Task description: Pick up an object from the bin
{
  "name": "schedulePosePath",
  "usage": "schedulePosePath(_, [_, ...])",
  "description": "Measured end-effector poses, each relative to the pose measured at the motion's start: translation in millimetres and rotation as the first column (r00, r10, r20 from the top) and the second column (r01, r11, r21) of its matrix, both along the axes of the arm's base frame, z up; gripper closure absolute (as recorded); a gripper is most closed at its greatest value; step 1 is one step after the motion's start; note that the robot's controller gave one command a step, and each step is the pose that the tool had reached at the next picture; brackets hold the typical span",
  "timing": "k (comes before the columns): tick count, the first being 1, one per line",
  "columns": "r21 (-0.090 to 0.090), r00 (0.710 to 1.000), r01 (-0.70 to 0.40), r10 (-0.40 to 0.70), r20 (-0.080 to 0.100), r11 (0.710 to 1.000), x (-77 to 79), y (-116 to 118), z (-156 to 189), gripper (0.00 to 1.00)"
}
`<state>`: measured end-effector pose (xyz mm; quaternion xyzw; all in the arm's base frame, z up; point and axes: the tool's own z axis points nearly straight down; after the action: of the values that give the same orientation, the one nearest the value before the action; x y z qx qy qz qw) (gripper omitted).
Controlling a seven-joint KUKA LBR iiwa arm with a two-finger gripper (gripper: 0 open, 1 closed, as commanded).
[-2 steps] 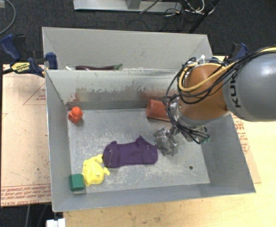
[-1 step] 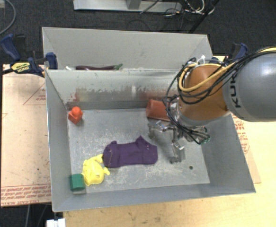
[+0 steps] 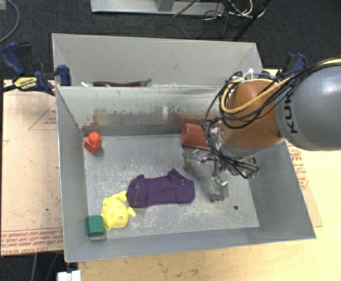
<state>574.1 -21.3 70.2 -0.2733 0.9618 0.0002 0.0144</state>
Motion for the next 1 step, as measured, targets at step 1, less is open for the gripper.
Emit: schedulePosePath(1, [-0.003, 1.000, -0.016, 0.016, -0.001, 1.000, 29.9, 37.1, 6.2, 0.00])
